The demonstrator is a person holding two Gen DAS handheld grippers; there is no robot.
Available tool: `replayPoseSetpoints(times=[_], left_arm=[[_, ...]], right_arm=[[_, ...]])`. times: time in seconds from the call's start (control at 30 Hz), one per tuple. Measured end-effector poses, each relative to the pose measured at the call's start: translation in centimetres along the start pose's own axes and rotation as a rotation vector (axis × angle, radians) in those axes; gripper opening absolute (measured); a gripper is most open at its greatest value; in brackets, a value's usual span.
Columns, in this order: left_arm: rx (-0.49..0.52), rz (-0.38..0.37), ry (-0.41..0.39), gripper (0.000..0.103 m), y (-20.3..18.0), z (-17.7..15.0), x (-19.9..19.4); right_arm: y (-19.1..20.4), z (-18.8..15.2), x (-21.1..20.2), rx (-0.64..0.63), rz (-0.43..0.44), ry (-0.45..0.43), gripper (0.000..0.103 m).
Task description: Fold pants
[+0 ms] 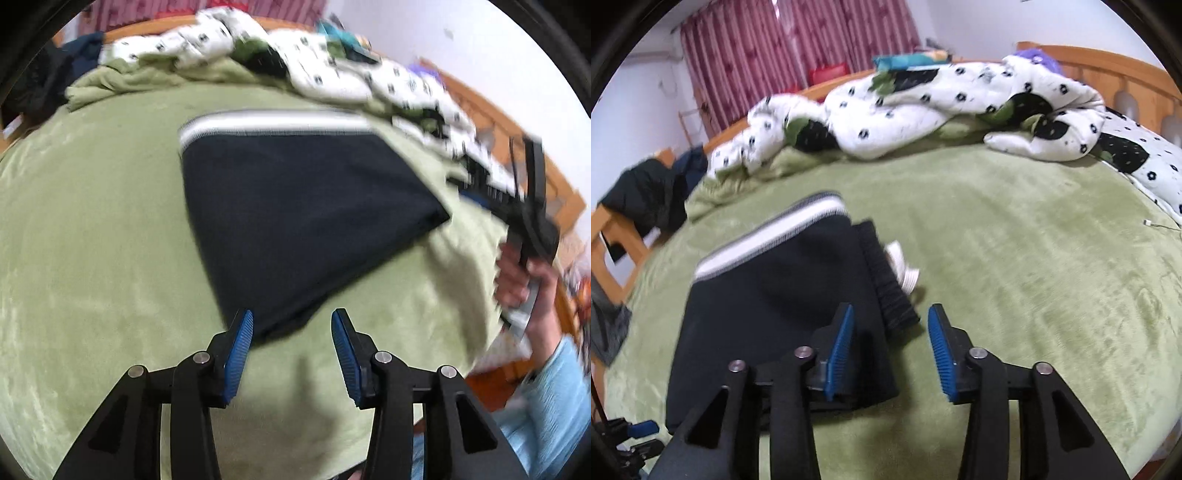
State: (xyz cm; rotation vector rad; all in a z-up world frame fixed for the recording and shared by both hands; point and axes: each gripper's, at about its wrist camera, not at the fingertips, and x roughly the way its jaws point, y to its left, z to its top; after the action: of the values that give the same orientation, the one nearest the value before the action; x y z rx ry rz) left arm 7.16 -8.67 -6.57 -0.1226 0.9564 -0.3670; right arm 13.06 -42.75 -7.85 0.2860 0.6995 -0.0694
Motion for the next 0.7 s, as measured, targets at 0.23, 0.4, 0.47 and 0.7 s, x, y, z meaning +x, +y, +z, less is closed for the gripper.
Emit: replayPoseSetpoints(times=[0.23, 0.4, 0.47, 0.7], left_arm=[[-0.206, -0.008, -0.023, 0.057, 4.4, 3.2, 3.0], [-0.299, 0.011, 0.001, 0.057, 7.9, 6.2, 7.6], [-0.310, 0.042, 0.011, 0.055, 9.2, 7.2, 9.3], [-0.436, -0.161, 0.042, 0.057, 13.1, 9.7, 14.3]], right_arm=[[0.5, 1.5, 2.0, 0.047, 0.042, 0.048, 0.067], [1.8, 3.5, 5.1, -0.011, 0.027, 0.089, 0.072], [2.2, 4.1, 6.7, -0.026, 0.041, 0.116, 0.073], [1.6, 5.1, 15.0, -0.010, 0.106, 0.287, 0.074]])
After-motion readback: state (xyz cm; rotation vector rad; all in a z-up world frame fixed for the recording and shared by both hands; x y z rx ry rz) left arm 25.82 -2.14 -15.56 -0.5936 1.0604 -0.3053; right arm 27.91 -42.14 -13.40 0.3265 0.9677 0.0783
